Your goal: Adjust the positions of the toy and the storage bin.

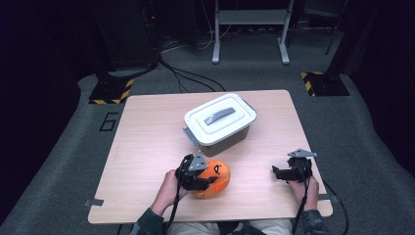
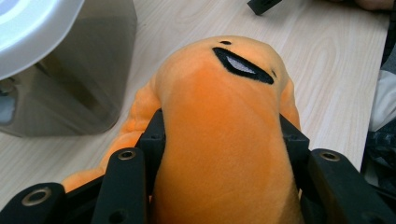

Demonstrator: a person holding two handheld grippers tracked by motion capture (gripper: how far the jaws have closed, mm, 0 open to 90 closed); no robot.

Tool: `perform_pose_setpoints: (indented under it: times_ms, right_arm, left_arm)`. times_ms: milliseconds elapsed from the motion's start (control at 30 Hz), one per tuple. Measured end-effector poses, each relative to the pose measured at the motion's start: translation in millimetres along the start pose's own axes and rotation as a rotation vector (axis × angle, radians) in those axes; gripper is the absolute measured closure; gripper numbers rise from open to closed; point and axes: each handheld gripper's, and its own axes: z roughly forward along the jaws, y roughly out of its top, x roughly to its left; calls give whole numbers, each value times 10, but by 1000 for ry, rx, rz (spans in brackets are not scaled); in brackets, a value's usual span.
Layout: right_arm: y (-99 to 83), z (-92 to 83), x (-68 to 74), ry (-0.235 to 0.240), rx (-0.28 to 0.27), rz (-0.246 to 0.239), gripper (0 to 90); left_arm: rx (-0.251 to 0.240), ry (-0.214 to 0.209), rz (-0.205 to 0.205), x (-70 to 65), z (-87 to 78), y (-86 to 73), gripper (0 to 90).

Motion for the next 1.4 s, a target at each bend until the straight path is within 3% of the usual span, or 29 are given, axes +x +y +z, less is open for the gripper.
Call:
perform_pose_setpoints:
  times_ms: [100,267,333,367,400,633,800,900,933,1067,1400]
  right_arm:
    - [0,0,1,-2,-1,1,57]
    - [0,0,-1,0,0,0,58]
    - [0,0,0,0,0,0,58]
    - [0,0,0,0,0,0,58]
    - [1,1,0,0,0,0,58]
    - [6,-3,-2,-2,7,-3,56]
    - [16,-7,-12,8,18,-5,46]
    - [24,-25,-54,31,13,21,41]
    - [29,-39,-66,40,13,41,41]
    - [70,-97,-98,51,6,47,41]
    - [286,-167,-49,68,2,5,51]
  left_arm:
    - [37,4,1,-3,132,-72,503]
    - [20,1,6,-11,147,-100,465]
    - [21,-3,15,-9,133,-94,375]
    - [23,-2,10,-3,124,-91,375]
    - [23,-5,1,4,106,-87,303]
    - [7,-5,-35,54,-18,-72,151]
    - [-49,-3,-65,105,-192,-37,136]
    - [-64,8,-81,163,-286,-19,128]
    - [-70,18,-90,180,-307,-18,125]
    - [-81,51,-118,271,-364,-38,113]
    - [-83,114,-207,479,-421,-118,103]
